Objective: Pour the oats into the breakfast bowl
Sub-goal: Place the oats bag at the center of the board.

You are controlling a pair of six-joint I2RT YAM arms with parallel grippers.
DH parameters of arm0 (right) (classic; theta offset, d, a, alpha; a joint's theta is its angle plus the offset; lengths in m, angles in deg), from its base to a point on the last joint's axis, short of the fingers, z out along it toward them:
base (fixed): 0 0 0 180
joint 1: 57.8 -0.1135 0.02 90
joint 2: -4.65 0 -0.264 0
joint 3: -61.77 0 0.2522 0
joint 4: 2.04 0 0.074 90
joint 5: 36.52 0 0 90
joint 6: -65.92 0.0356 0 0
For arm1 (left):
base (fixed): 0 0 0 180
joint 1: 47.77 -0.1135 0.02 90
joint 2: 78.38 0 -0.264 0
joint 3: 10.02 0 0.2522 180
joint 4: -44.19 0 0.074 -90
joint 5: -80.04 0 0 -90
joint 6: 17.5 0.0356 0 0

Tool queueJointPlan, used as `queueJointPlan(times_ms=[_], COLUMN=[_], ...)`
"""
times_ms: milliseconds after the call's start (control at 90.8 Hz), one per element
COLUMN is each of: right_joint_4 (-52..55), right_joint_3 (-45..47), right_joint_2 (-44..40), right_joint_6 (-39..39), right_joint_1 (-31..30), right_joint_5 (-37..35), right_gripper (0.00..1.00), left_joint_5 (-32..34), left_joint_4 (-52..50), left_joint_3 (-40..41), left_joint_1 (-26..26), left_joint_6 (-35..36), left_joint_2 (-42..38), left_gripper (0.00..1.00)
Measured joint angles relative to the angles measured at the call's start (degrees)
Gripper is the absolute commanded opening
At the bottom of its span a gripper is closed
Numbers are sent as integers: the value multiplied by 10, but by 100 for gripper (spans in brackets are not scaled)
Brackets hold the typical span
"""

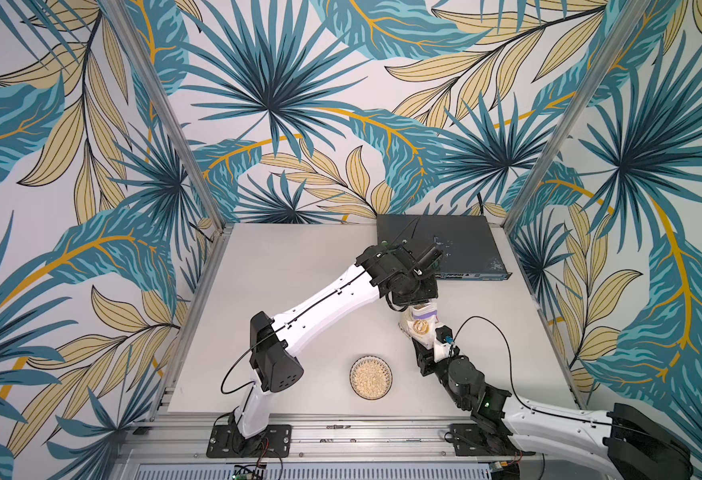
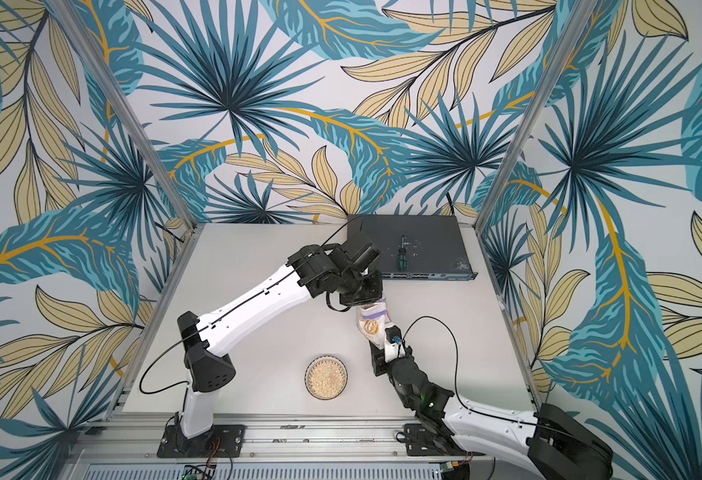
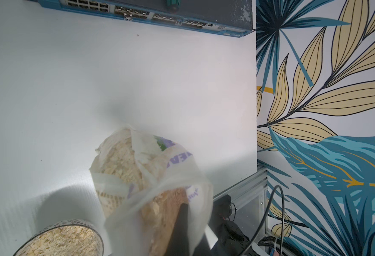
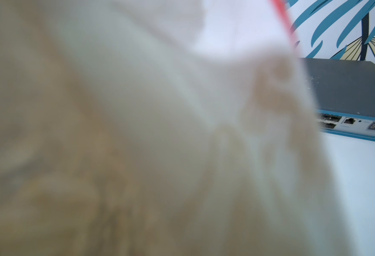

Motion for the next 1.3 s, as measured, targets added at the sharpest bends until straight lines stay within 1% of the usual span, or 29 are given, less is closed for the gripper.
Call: queueJointPlan(times_ms=[88, 176, 275, 309, 353, 441, 496, 562, 595, 661, 738, 826, 1047, 1124, 1201, 1267, 1300], right_joint_4=[-30, -60, -89, -97, -104, -105, -103, -101, -98, -82, -57, -28, 77, 120, 166, 199, 214], right_joint_3=[0, 0, -1, -1, -1, 0, 0, 1, 2, 3, 4, 4, 4, 3, -3, -12, -16], right_joint_2=[36, 76, 121, 136, 151, 172, 176, 172, 165, 143, 101, 30, -163, -213, -246, -259, -260], right_joint_6=[14, 29, 49, 57, 68, 92, 104, 122, 132, 146, 156, 164, 162, 161, 161, 163, 163], right_joint_1=[1, 1, 1, 1, 1, 3, 5, 7, 8, 8, 8, 9, 9, 9, 9, 9, 9], right_joint_5=[8, 14, 15, 15, 15, 13, 13, 13, 13, 13, 19, 24, 28, 27, 21, 16, 14], right_gripper=[30, 36, 39, 45, 58, 63, 68, 77, 79, 84, 91, 99, 100, 100, 100, 100, 100], left_joint_5=[4, 11, 16, 16, 16, 17, 20, 25, 27, 30, 31, 36, 40, 39, 35, 28, 24], left_joint_4=[-7, -13, -18, -19, -19, -20, -24, -25, -26, -25, -24, -20, -14, -18, -18, -13, -11], left_joint_3=[-4, -9, -18, -19, -20, -20, -20, -20, -20, -20, -20, -22, -51, -66, -77, -84, -86], left_joint_1=[-2, -3, -5, -6, -7, -10, -12, -15, -17, -22, -25, -29, -30, -30, -30, -30, -29], left_joint_6=[2, 4, 5, 6, 7, 7, 8, 8, 8, 8, 9, 9, 9, 8, 8, 8, 8], left_joint_2=[7, 15, 33, 38, 45, 53, 54, 54, 54, 54, 56, 62, 91, 100, 110, 116, 119], left_gripper=[0, 0, 0, 0, 0, 0, 0, 0, 0, 0, 0, 0, 0, 0, 0, 7, 13])
